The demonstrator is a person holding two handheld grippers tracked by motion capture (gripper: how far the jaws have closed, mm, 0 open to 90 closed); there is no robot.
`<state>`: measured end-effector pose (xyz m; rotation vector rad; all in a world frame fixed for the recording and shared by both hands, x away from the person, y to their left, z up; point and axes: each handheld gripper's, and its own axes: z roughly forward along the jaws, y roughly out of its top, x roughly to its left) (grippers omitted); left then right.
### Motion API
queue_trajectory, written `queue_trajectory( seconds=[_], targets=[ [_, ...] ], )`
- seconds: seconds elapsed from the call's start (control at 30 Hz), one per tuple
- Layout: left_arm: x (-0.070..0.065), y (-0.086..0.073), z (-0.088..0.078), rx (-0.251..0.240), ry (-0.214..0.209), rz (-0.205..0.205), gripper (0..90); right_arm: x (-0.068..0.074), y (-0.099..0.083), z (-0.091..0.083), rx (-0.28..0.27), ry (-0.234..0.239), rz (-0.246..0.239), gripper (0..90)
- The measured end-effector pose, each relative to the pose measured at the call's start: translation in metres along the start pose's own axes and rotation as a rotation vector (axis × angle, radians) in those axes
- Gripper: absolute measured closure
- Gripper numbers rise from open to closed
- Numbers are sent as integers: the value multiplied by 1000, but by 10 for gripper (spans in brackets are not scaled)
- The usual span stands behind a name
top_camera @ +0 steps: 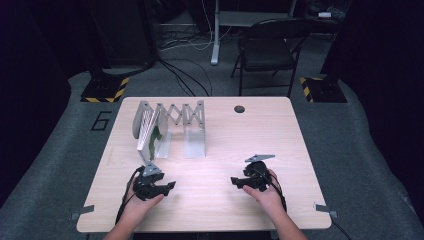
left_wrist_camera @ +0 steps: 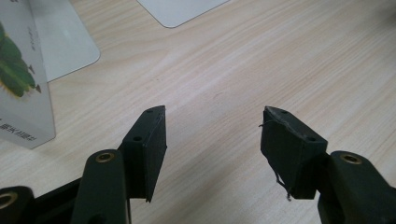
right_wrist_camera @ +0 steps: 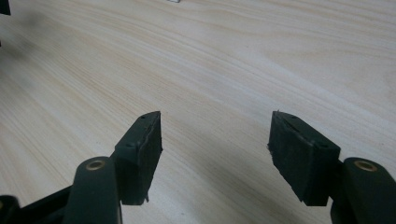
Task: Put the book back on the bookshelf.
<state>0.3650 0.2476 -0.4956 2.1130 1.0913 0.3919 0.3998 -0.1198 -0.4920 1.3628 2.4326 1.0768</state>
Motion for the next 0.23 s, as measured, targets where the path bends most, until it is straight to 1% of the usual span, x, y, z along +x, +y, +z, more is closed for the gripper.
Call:
queue_trajectory(
  seconds=[0.03, 0.07, 0.1, 0.13, 0.17, 0.2, 0.23],
  targets=[
    [-1, 0, 2, -7, 8, 10, 417, 0, 0, 0, 0, -1, 9, 347],
    [-1, 0, 2, -7, 8, 10, 417, 0, 0, 0, 0, -1, 9, 347],
    [-1, 1, -1, 7, 2, 23, 418, 0, -1, 1, 1, -4, 31, 347],
    [-1, 1, -1, 7, 2, 23, 418, 0, -1, 1, 1, -4, 31, 347],
    [-1, 3, -3, -10, 2, 13, 418, 0, -2, 1, 0, -6, 21, 347],
    [-1, 3, -5, -20, 5, 16, 418, 0, -2, 1, 0, -6, 21, 347],
    [-1, 3, -8, -39, 11, 3, 418, 0, -2, 1, 0, -5, 16, 347]
  ],
)
